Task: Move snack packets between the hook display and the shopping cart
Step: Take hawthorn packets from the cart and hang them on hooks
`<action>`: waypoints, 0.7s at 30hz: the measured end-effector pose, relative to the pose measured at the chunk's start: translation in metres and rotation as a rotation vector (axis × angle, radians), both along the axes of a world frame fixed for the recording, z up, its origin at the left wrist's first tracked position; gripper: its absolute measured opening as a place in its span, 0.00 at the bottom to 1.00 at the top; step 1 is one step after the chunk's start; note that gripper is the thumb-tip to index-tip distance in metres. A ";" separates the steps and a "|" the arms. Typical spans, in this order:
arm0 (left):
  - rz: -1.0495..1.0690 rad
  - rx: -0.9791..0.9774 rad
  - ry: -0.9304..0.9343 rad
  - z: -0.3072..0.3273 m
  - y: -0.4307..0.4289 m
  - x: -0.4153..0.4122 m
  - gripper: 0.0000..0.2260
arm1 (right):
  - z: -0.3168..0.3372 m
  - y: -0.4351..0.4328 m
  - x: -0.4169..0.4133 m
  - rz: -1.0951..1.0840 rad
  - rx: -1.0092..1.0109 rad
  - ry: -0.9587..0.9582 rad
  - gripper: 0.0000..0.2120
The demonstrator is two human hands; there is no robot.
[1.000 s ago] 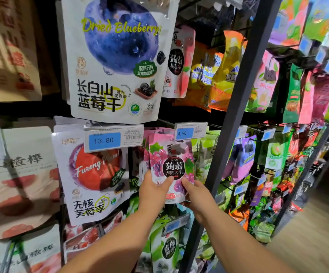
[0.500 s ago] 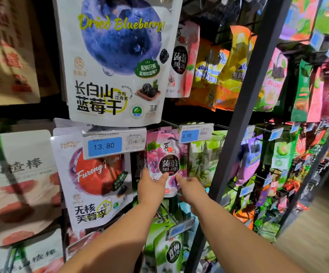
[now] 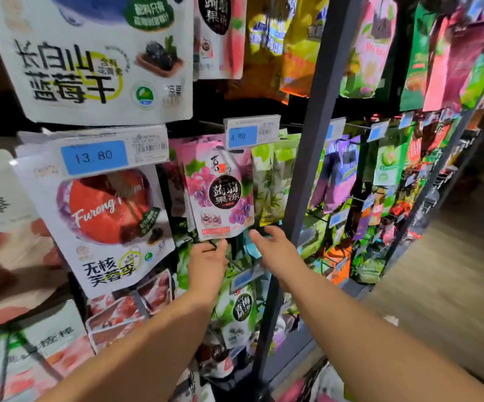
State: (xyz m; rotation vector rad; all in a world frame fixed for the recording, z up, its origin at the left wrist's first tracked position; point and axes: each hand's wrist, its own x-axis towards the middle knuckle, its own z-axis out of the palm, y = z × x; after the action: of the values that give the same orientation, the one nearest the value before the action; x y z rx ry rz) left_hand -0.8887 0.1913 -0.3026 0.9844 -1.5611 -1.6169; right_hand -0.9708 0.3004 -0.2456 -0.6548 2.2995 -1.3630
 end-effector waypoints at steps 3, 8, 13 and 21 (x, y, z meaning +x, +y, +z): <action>-0.165 0.041 0.017 -0.017 0.027 -0.001 0.13 | -0.021 0.032 0.005 0.004 -0.045 -0.022 0.25; -0.448 -0.096 -0.167 -0.051 0.101 -0.003 0.13 | -0.075 0.112 0.011 -0.063 -0.083 -0.165 0.09; -0.767 -0.392 -0.484 -0.097 0.162 -0.004 0.12 | -0.137 0.203 0.016 -0.289 0.031 -0.221 0.09; -1.009 -0.959 -0.887 -0.165 0.201 -0.004 0.15 | -0.198 0.321 0.033 -0.496 0.297 -0.256 0.11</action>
State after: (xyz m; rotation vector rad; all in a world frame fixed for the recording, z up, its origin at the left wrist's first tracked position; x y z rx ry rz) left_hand -0.8925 0.3920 -0.4677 0.3023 -3.3302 -0.5729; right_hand -0.9376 0.6210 -0.4435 0.1883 2.4642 -1.1689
